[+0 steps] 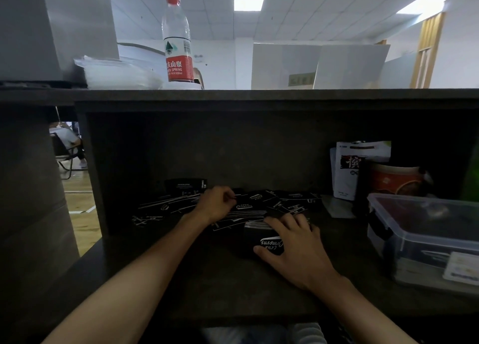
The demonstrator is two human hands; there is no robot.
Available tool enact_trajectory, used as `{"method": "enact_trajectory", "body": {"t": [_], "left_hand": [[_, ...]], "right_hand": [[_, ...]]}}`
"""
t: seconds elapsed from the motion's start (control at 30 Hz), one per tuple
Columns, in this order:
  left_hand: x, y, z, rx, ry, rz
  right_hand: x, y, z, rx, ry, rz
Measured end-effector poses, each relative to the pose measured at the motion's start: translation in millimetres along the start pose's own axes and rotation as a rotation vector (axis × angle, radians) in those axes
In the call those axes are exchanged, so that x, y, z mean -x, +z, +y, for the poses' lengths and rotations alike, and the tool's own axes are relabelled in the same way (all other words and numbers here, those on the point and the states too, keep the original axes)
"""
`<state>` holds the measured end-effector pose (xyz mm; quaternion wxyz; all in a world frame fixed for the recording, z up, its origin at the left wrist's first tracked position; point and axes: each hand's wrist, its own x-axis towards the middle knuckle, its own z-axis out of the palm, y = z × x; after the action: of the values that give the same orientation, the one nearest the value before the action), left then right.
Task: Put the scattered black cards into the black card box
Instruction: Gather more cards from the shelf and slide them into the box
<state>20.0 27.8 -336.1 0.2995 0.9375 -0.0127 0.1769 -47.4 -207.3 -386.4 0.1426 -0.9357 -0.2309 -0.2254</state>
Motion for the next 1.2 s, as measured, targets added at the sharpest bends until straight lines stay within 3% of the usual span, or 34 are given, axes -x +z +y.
{"method": "enact_trajectory", "body": {"t": [0.2, 0.37, 0.43, 0.5, 0.6, 0.67, 0.8, 1.0, 1.1, 1.2], "left_hand": [[-31, 17, 15, -0.288, -0.049, -0.287], [-33, 22, 17, -0.461, -0.036, -0.100], [-32, 19, 16, -0.316, -0.050, -0.053], [-30, 12, 15, 0.015, -0.069, 0.017], [-23, 2, 21, 0.355, -0.094, 0.235], [-14, -2, 23, 0.509, -0.084, 0.298], [18, 3, 18, 0.616, 0.039, 0.173], [56, 21, 10, 0.537, 0.082, -0.089], [60, 15, 8, 0.355, 0.240, -0.210], [60, 15, 0, 0.164, 0.276, -0.300]], "right_hand": [[2, -3, -1, 0.002, -0.004, 0.000], [1, -4, -2, -0.005, -0.004, -0.007], [1, -5, -2, -0.008, -0.002, -0.011], [2, -5, -3, -0.009, -0.001, -0.010], [2, -6, -3, -0.007, -0.003, -0.011], [3, -7, -4, -0.009, -0.003, -0.011], [3, -7, -5, -0.020, -0.015, 0.007], [3, -5, -3, -0.042, -0.022, 0.020], [3, -4, -4, -0.074, -0.004, 0.018], [2, -4, -4, -0.105, 0.023, 0.036]]}}
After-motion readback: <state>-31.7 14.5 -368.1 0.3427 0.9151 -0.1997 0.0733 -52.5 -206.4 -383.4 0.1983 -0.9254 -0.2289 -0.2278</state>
